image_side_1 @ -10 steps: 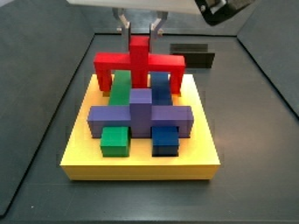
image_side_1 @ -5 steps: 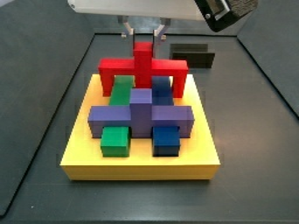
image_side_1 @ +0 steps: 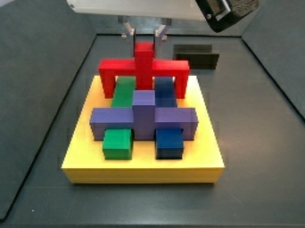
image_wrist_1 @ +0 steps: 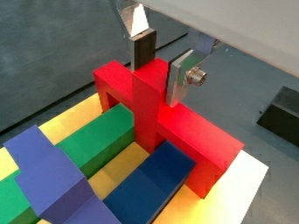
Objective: Pick up the red object. Move up. Move to above the board. Insert the red object.
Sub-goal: Insert the red object.
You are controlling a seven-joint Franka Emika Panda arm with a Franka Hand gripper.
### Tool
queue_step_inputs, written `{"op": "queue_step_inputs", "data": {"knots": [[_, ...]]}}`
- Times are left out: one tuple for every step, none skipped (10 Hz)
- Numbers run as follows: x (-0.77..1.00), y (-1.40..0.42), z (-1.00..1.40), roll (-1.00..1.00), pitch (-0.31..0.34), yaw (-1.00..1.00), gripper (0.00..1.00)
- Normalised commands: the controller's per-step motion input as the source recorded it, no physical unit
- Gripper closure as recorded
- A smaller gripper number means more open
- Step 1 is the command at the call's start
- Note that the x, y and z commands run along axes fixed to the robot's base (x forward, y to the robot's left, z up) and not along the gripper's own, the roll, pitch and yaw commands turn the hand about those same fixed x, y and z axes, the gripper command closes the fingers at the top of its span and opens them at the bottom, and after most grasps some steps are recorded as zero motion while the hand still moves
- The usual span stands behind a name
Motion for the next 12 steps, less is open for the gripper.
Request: {"op": "queue_step_inputs", "data": {"knots": [[0.12,0.13,-0.12,0.00,0.003,0.00,1.00],[0.11,0.15,-0.12,0.00,0.000,-0.02,1.00],[0.06,0.11,-0.09,0.00,0.000,-0.03,1.00],[0.00,0.00,-0.22,0.00,-0.001,0.00,1.00],[0.00,0.00,-0.39,-0.01,-0.121,0.00,1.00],[0.00,0.00,-0.52,-0.03,-0.140,0.00,1.00],[0.00,0.00,-0.59,0.00,-0.141,0.00,1.00],[0.00,0.00,-0.67,-0.01,-0.153,0.00,1.00],[0.00,0.03,-0.54,-0.09,-0.164,0.00,1.00],[0.00,0.00,-0.24,-0.03,-0.056,0.00,1.00],[0.28,-0.15,-0.24,0.00,0.000,0.18,1.00],[0.34,0.00,-0.39,-0.04,0.000,0.09,1.00]]}}
